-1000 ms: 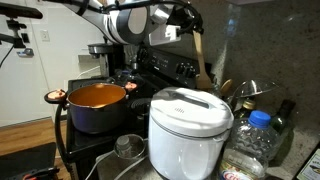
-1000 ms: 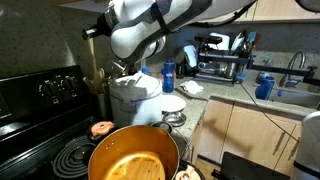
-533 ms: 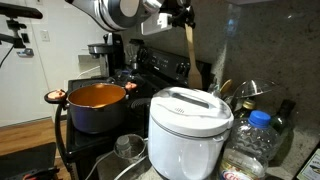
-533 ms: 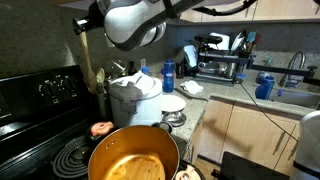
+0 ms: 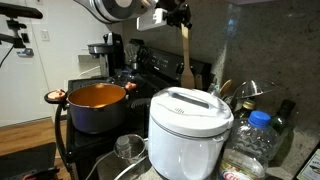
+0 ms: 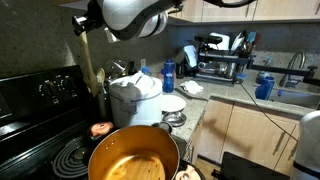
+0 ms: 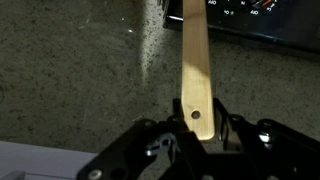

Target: Take the spatula and stir the pot, then put it back in the rack

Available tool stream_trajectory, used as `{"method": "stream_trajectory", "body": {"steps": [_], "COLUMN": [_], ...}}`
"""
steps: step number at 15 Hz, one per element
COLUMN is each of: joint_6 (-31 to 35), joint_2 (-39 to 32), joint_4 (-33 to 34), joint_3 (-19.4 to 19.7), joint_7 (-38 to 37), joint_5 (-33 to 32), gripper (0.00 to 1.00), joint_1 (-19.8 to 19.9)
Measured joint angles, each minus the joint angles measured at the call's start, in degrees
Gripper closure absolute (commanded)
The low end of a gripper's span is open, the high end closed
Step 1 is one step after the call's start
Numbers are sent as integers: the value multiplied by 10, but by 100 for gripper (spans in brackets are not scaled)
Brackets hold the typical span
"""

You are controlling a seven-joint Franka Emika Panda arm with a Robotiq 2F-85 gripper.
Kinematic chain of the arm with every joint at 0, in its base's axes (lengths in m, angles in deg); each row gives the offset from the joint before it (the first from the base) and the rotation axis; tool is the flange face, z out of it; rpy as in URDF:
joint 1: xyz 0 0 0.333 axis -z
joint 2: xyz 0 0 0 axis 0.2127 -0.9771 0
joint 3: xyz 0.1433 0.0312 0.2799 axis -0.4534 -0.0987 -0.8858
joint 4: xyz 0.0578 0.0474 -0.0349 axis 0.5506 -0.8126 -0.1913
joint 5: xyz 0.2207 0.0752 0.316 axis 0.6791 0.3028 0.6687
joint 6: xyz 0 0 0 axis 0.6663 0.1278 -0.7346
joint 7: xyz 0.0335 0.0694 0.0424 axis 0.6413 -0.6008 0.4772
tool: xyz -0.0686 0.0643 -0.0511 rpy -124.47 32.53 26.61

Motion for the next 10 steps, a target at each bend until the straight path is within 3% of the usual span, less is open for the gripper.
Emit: {"method": "stream_trajectory", "body": {"steps": [7, 10], "joint_6": [-3, -31], "joint_2": [31, 53], "joint_4": [-2, -7], "joint_3": [-20, -22], "joint_7": [0, 4], "joint_5": [6, 52], "gripper": [92, 92], "joint_1": [-28, -59]}}
